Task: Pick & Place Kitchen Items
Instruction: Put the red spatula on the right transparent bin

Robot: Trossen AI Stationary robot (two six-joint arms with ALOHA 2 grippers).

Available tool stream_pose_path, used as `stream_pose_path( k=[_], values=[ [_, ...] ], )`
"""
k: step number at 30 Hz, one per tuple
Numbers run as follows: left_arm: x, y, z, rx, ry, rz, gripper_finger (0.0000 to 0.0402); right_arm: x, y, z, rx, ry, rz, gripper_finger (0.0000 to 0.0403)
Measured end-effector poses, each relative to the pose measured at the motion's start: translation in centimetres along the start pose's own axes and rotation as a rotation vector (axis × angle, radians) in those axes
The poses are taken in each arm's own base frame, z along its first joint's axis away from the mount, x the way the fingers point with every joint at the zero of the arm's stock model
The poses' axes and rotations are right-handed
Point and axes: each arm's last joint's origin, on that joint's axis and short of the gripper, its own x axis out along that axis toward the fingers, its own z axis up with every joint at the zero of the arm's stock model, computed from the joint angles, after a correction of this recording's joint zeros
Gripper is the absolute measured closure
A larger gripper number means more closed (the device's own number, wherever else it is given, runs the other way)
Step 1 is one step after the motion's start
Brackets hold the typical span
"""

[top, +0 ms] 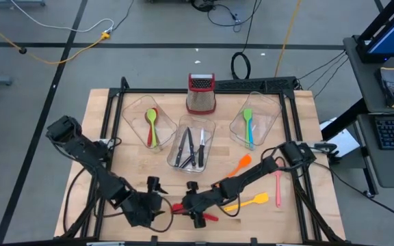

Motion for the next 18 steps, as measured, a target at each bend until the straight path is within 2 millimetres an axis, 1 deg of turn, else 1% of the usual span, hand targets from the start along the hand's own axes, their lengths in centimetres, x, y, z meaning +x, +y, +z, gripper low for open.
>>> stream_pose_path(
  k=[5, 8, 11, 15, 18],
  values=[
    [-0.7, -0.9, -0.8, -0.013, -0.01, 0.042, 0.0066, 1.4, -0.5, 1.4, -0.033, 0.034, -0.028, 0.0204],
    [-1.1, -1.5, -1.1, 0.002, -0.028, 0.051, 0.0066, 2.2, -0.6, 1.6, -0.034, 0.088, -0.046, 0.0204],
    [-1.3, -1.8, -1.3, 0.013, -0.033, 0.045, 0.0066, 3.1, -0.6, 1.4, -0.034, 0.134, -0.089, 0.0204],
    [-1.5, -2.1, -1.4, 0.009, -0.038, 0.038, 0.0066, 3.5, -0.8, 0.7, -0.003, 0.183, -0.142, 0.0204],
    [-1.5, -2.1, -1.4, 0.006, -0.044, 0.044, 0.0066, 3.4, -0.9, 0.3, 0.016, 0.222, -0.16, 0.0204]
  ],
)
